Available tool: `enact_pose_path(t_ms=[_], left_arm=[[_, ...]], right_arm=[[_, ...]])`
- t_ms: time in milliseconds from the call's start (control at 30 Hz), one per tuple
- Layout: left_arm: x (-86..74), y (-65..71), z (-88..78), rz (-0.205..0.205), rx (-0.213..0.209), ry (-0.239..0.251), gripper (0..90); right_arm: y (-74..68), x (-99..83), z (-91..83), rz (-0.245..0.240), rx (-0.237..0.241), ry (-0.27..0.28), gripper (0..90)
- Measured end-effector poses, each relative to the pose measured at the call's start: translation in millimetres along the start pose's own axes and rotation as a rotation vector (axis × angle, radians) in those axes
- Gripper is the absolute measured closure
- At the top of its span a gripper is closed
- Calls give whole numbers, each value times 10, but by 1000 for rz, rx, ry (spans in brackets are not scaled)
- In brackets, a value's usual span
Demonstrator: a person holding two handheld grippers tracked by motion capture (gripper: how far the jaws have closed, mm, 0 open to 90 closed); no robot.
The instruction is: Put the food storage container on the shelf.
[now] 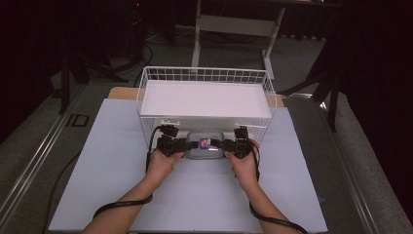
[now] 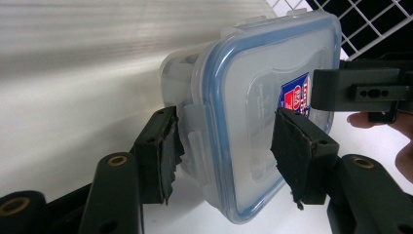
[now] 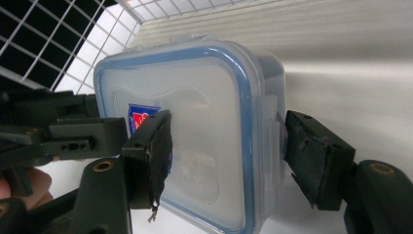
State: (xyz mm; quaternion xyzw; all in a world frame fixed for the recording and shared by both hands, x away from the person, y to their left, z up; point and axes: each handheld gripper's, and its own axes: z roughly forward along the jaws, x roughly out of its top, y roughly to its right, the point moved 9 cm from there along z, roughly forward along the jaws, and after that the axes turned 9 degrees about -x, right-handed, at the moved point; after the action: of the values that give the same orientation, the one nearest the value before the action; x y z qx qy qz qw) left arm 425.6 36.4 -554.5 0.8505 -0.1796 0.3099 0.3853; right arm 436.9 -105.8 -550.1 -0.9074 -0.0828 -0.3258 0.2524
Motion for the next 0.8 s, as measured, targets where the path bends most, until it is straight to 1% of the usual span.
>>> enact_pose_path(t_ms=[33,67,100,133,167,200,233,267,300,400,433,467,567,600,667,733,800], left_arm=[[11,-1,0,-2,2,4,450],[22,-9,-4,10,7,7,450],[37,-9,-5,16,7,9,450],[50,-20,-11,22,15,7,450],[66,-18,-10,31,14,6,450],[72,-17,-8,22,19,4,450],[87,-27,-1,61,-1,-3,449],[95,-29,5,62,16,4,449],[103,-38,9,79,3,5,445],[104,-36,25,59,-15,21,443],[118,-90,18,103,3,21,440],[116,-71,29,86,-13,28,439],[113,-71,50,100,-7,41,422],[110,-53,63,95,-11,49,412],[113,-61,71,107,-10,62,401],[129,-81,69,133,13,72,400],[139,-81,77,127,30,79,398]], right_arm=[[4,12,11,6,-1,7,360],[4,12,11,27,1,-4,360],[4,21,12,31,2,0,360],[3,28,11,35,4,-1,360],[8,48,20,22,9,14,361],[12,62,21,20,13,16,360],[15,68,24,26,14,14,359],[19,68,27,44,14,6,359],[24,72,36,44,14,10,359],[45,77,59,48,20,25,355],[46,76,61,47,18,29,354],[50,73,67,47,17,31,353],[58,77,78,46,15,33,347],[59,79,84,44,14,36,346],[66,86,93,47,13,43,340],[61,93,102,39,12,46,337],[53,99,106,32,3,44,330]])
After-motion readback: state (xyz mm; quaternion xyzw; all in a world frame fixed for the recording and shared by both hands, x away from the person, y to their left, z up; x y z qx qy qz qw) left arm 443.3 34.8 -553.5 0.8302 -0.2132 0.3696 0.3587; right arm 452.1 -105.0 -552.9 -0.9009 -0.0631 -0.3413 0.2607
